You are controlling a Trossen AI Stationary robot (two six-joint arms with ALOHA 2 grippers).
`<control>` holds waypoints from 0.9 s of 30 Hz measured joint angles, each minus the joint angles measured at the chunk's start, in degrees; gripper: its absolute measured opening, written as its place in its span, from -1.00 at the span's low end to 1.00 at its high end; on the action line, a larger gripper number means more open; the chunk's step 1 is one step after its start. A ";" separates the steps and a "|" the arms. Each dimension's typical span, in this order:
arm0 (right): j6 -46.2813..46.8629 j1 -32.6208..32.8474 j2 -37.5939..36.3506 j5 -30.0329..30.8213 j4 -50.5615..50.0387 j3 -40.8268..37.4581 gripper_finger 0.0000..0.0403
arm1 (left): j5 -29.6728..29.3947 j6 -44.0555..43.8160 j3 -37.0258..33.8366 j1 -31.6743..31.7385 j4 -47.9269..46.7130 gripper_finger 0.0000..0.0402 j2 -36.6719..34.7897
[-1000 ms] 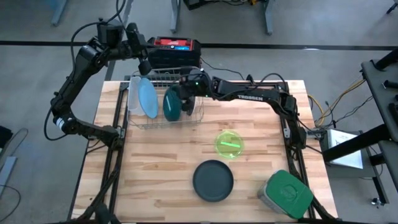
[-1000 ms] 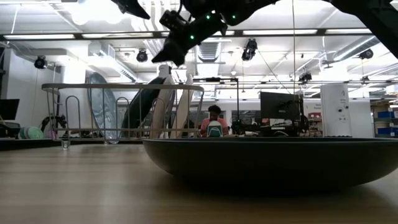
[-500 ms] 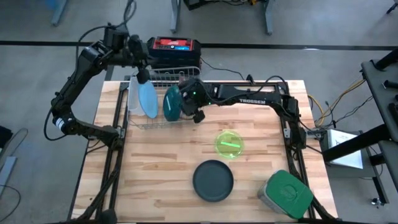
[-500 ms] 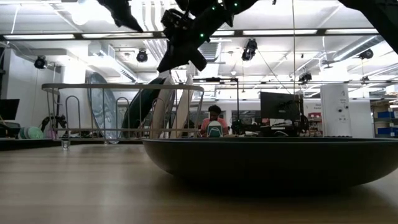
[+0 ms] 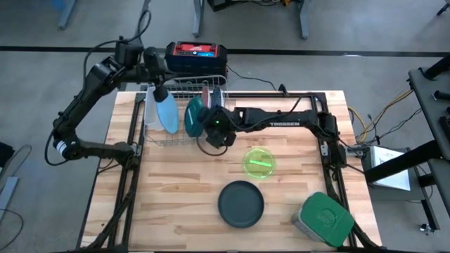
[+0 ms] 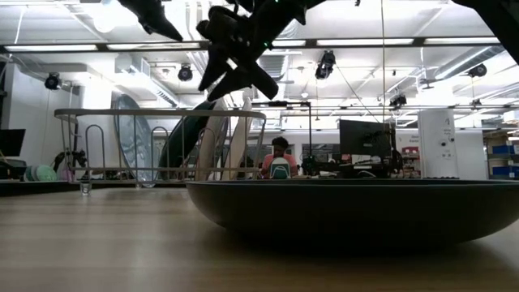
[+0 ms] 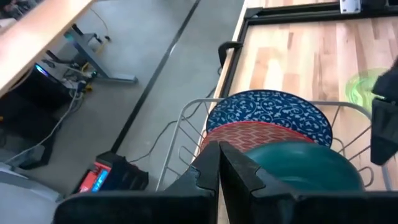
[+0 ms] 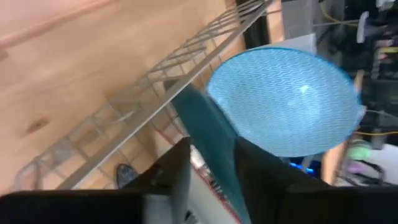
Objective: Sort dishes
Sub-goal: Put the green plate into the dish rack
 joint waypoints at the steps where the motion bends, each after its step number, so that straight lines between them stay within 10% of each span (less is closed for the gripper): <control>1: -0.56 0.18 0.00 0.76 0.71 0.00 -0.38 | 0.00 -0.01 0.00 0.00 0.00 -1.00 -0.42; 13: -12.60 0.37 2.14 2.78 3.18 -0.37 0.11 | 0.09 -1.70 -0.19 -0.14 0.11 -1.00 -5.21; 27: -13.27 0.49 4.70 8.34 10.70 -0.24 -0.05 | 0.21 -1.72 -4.29 -0.13 1.75 -1.00 -7.02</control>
